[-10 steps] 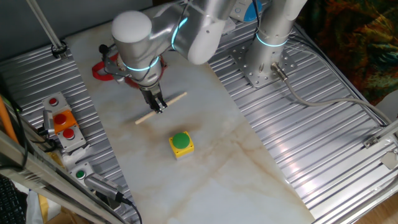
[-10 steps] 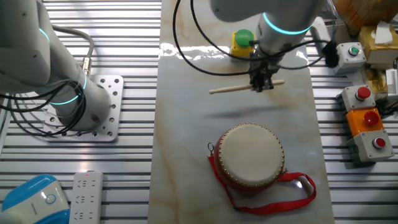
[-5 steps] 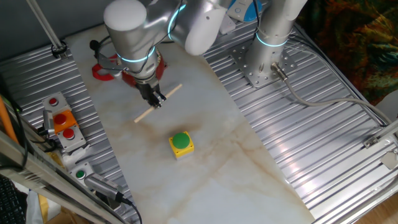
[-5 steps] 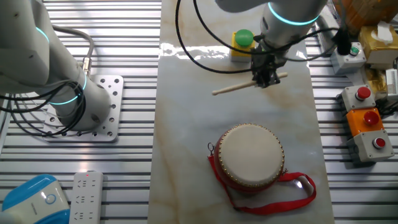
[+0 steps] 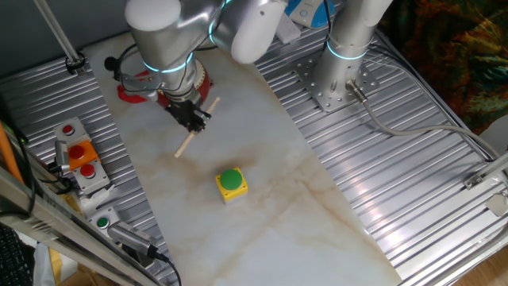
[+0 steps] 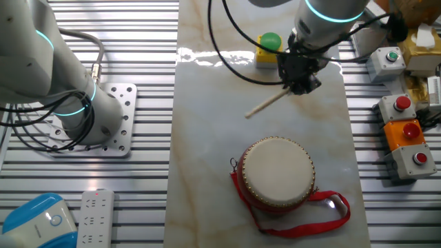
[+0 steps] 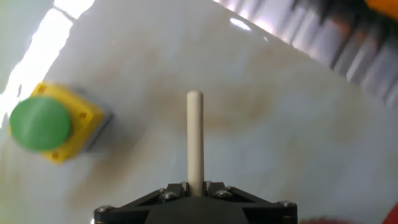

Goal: Play the drum

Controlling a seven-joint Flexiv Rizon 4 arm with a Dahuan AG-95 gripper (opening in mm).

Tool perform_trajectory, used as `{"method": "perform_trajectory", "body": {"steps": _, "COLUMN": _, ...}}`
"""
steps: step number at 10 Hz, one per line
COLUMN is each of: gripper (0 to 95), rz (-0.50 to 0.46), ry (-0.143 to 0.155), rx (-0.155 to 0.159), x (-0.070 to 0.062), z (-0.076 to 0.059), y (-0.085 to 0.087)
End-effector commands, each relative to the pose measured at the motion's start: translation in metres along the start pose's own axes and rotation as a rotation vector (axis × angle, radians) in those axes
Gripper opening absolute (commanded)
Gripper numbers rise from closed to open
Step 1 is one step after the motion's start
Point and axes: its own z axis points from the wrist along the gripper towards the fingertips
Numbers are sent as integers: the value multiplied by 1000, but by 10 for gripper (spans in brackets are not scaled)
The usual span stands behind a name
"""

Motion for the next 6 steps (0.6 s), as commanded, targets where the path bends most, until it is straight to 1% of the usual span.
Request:
{"method": "perform_trajectory", "body": {"steps": 1, "gripper": 0, "rz": -481, "ry": -13, "rx": -6, "x": 8, "z": -19, "y": -28}}
{"method": "perform_trajectory", "body": {"steps": 2, "gripper": 0, "rz": -510, "ry": -11, "rx": -4, "x": 13, "z": -23, "y": -40}}
{"method": "perform_trajectory", "body": {"steps": 3, "gripper": 0, "rz": -530, "ry": -12, "rx": -3, "x": 20, "z": -30, "y": -57}}
{"method": "perform_trajectory", "body": {"steps": 4, "gripper": 0, "rz": -529, "ry": -9, "rx": -3, "x": 25, "z": -36, "y": -68}}
{"method": "perform_trajectory", "body": {"steps": 5, "gripper": 0, "rz": -519, "ry": 1, "rx": 0, "x": 32, "z": -46, "y": -78}}
{"method": "perform_trajectory", "body": {"steps": 6, "gripper": 0, "rz": -513, "ry": 13, "rx": 5, "x": 34, "z": -51, "y": -79}}
